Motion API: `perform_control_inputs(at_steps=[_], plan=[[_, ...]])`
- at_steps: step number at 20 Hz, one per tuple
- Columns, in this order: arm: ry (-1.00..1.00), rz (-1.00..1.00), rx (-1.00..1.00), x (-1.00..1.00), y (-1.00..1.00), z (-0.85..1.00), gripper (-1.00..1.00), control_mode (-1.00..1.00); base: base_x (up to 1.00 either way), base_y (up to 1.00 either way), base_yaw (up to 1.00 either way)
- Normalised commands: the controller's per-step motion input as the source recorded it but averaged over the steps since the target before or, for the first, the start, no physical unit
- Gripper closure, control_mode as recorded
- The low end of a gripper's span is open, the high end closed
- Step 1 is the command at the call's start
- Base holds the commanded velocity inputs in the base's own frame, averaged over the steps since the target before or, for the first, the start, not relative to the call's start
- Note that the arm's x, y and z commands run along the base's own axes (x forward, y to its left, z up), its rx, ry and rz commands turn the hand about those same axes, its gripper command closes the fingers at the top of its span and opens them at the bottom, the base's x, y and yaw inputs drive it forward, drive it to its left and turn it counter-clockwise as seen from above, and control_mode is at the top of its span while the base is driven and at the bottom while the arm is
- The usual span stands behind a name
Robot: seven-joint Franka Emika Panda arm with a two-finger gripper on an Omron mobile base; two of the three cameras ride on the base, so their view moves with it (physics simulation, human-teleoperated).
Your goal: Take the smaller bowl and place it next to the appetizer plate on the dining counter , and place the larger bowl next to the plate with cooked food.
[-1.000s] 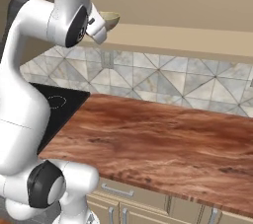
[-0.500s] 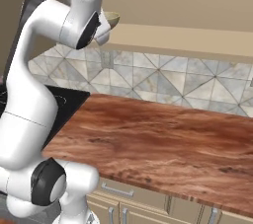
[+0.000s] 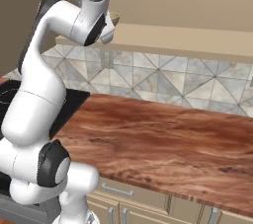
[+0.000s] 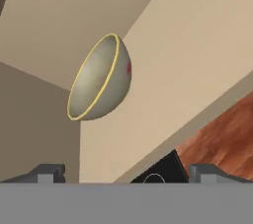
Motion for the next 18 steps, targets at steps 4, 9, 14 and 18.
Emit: perform_control_inputs(at_steps=[4,9,14,18], plan=[[0.03,0.0,0.0,0.58,0.0,-0.08,-1.0,-1.0,0.0,0.0,0.0],[0.02,0.0,0.0,0.57,0.0,-0.06,-1.0,-1.0,0.0,0.0,0.0],[0.01,0.0,0.0,0.52,0.0,-0.14,-1.0,-1.0,0.0,0.0,0.0],[0.0,0.0,0.0,0.4,0.0,-0.21,-1.0,-1.0,0.0,0.0,0.0]])
